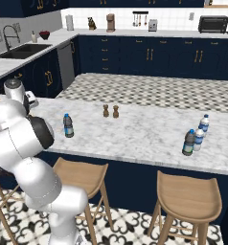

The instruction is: Move the plastic bottles in the middle to the plastics group, and the glass bottles in the middle to the glass group.

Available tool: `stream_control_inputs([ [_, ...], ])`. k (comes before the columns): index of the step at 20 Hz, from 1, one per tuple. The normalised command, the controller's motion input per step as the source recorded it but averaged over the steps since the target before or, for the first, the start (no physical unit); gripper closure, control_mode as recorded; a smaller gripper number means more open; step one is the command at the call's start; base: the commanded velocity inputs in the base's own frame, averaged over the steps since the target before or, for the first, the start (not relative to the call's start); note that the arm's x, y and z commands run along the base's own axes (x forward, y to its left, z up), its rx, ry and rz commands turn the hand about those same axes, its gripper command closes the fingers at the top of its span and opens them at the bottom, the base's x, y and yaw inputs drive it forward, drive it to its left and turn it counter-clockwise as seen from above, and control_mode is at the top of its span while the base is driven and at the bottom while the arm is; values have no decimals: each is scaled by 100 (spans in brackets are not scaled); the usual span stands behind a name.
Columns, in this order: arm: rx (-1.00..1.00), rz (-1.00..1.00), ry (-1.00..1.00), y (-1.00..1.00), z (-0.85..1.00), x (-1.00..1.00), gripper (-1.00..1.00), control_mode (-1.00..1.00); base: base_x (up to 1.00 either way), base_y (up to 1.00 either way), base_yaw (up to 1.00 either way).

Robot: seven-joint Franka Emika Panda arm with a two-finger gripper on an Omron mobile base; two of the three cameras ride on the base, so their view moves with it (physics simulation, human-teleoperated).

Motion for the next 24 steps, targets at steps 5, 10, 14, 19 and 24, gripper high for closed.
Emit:
stream_control_inputs([
  [5, 0, 11, 7, 50, -1, 0, 100, -100, 0, 0, 0],
  [10, 0, 9, 0, 51, -9, 1, 100, -100, 0, 0, 0],
  [14, 0, 7, 0, 54, -21, 4, 100, -100, 0, 0, 0],
  [19, 2, 5, -1, 37, 0, 17, 100, -100, 0, 0, 0],
  [24, 4, 4, 0, 20, 0, 22, 100, -100, 0, 0, 0],
])
